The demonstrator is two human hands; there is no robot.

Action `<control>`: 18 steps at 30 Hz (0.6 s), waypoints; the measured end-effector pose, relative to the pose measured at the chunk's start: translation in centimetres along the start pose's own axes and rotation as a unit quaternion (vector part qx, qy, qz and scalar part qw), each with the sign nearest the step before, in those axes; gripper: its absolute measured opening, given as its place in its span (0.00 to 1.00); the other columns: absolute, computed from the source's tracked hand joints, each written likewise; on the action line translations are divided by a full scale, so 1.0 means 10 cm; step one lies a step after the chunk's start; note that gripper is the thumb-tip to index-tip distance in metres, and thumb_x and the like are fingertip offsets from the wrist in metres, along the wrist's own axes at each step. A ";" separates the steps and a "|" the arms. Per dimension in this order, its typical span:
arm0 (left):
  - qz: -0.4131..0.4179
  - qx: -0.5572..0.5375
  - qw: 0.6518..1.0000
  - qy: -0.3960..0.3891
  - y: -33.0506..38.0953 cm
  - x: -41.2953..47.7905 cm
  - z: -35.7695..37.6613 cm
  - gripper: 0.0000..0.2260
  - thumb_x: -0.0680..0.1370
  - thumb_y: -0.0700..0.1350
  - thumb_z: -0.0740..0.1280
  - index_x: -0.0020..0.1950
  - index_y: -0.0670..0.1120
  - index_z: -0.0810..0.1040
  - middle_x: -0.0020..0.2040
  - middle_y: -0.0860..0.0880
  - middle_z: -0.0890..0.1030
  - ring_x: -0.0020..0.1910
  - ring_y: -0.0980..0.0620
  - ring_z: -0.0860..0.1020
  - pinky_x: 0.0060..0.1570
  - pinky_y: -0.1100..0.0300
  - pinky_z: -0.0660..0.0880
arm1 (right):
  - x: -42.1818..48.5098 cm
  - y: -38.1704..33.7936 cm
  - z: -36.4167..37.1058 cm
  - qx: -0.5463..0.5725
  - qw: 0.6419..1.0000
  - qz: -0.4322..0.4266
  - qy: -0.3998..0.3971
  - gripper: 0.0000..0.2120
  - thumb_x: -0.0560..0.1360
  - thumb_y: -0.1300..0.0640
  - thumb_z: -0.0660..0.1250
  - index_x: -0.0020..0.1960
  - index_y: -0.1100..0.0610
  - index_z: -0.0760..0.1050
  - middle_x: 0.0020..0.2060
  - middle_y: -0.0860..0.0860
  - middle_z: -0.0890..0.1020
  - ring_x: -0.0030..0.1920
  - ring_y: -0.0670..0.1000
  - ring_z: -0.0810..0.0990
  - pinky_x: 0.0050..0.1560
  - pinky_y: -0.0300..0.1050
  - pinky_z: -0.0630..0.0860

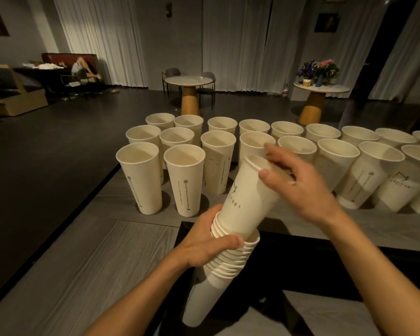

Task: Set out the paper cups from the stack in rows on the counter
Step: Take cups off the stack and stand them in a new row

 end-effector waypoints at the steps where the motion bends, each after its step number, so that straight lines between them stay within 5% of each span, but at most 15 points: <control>1: 0.004 0.001 1.000 0.001 -0.01 0.00 0.00 0.35 0.68 0.54 0.77 0.72 0.44 0.73 0.64 0.44 0.82 0.64 0.44 0.81 0.64 0.45 0.78 | 0.01 0.04 -0.01 0.064 0.998 0.013 0.019 0.41 0.68 0.36 0.69 0.78 0.43 0.63 0.63 0.38 0.75 0.59 0.36 0.76 0.51 0.31 0.74; 5: 0.011 -0.039 0.999 0.001 0.06 0.02 0.06 0.32 0.70 0.49 0.75 0.72 0.45 0.72 0.64 0.45 0.83 0.64 0.46 0.81 0.61 0.53 0.78 | -0.07 0.22 0.31 0.191 0.980 0.055 -0.006 0.52 0.60 0.37 0.79 0.79 0.47 0.62 0.65 0.40 0.77 0.58 0.37 0.79 0.52 0.34 0.78; 11: 0.012 -0.033 0.999 0.000 0.02 0.01 0.01 0.31 0.71 0.49 0.76 0.71 0.43 0.72 0.62 0.43 0.83 0.62 0.43 0.81 0.61 0.48 0.79 | -0.08 0.21 0.47 0.294 0.952 0.023 -0.087 0.35 0.64 0.58 0.82 0.69 0.57 0.75 0.59 0.56 0.85 0.61 0.57 0.83 0.61 0.57 0.81; 15: -0.018 0.025 0.999 0.021 -0.13 -0.04 -0.06 0.32 0.65 0.57 0.77 0.66 0.48 0.76 0.56 0.50 0.83 0.54 0.56 0.82 0.55 0.61 0.76 | 0.14 0.16 0.03 0.337 0.938 0.008 0.078 0.31 0.63 0.55 0.83 0.63 0.44 0.75 0.54 0.45 0.86 0.56 0.46 0.85 0.47 0.43 0.84; 18: -0.032 0.051 0.998 0.005 -0.17 -0.06 -0.06 0.31 0.64 0.59 0.78 0.64 0.49 0.78 0.56 0.50 0.83 0.56 0.56 0.82 0.56 0.62 0.77 | 0.27 0.24 0.12 0.241 0.967 0.029 0.080 0.37 0.59 0.50 0.83 0.65 0.41 0.72 0.57 0.41 0.83 0.57 0.41 0.83 0.49 0.42 0.83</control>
Point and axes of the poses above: each hand's wrist, its own x-axis towards the middle knuckle, its own z-axis out of the palm, y = z × x, the point moved 5 cm from there along x, towards the middle knuckle
